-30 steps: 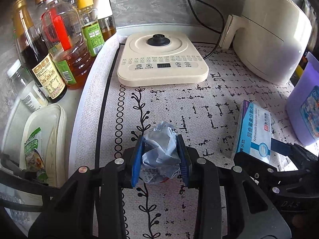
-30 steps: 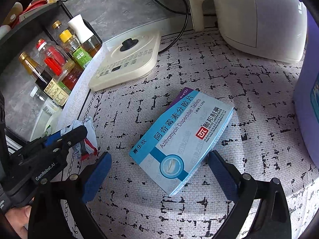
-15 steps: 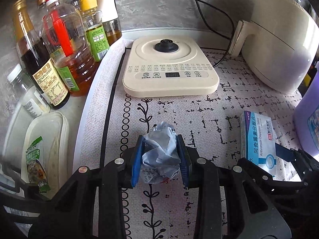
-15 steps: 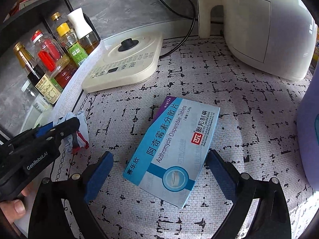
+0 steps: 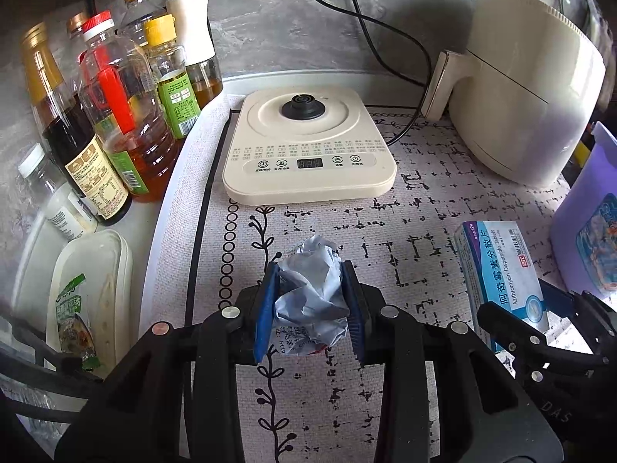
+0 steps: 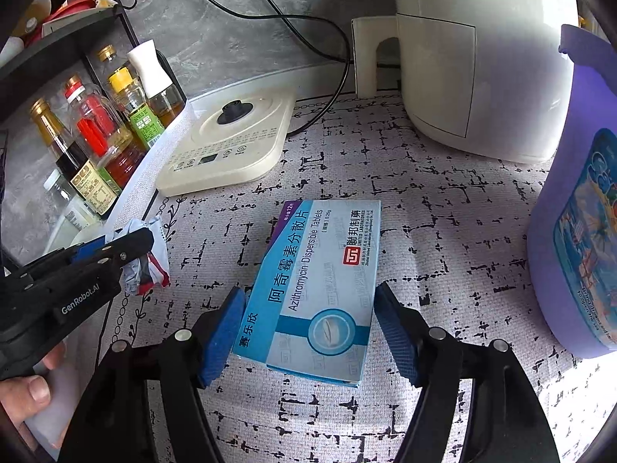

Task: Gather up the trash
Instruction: 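Carry tissue and medicine box over the purple bucket and open both tools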

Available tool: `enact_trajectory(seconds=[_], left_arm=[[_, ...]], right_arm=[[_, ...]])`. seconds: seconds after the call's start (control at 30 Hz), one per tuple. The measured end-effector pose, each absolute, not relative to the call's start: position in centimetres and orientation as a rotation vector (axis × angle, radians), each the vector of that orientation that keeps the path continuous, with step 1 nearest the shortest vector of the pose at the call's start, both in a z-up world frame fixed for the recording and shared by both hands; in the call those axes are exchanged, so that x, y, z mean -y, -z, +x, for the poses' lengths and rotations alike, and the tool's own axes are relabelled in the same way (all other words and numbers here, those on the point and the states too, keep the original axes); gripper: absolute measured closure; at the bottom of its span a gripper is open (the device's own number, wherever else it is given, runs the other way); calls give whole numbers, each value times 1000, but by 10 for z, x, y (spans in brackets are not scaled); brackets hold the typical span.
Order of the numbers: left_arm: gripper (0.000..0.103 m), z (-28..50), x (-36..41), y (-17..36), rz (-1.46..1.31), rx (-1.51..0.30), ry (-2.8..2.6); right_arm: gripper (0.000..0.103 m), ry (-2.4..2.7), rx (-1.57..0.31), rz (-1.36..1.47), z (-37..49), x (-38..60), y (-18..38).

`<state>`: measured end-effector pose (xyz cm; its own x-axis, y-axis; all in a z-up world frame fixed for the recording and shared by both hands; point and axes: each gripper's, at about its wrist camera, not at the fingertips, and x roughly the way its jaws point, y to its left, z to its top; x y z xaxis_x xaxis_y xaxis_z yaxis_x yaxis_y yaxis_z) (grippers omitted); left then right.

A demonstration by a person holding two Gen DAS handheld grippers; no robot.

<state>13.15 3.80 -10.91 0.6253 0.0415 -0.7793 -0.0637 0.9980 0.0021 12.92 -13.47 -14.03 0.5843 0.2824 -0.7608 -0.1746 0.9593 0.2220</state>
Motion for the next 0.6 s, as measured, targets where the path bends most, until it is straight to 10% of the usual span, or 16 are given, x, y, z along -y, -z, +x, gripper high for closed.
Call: enact_trajectory(seconds=[0.6], left_arm=[[71,132,2,23,-27,-707,55]], right_arm=[[35,-223,-696,169,102,172,29]])
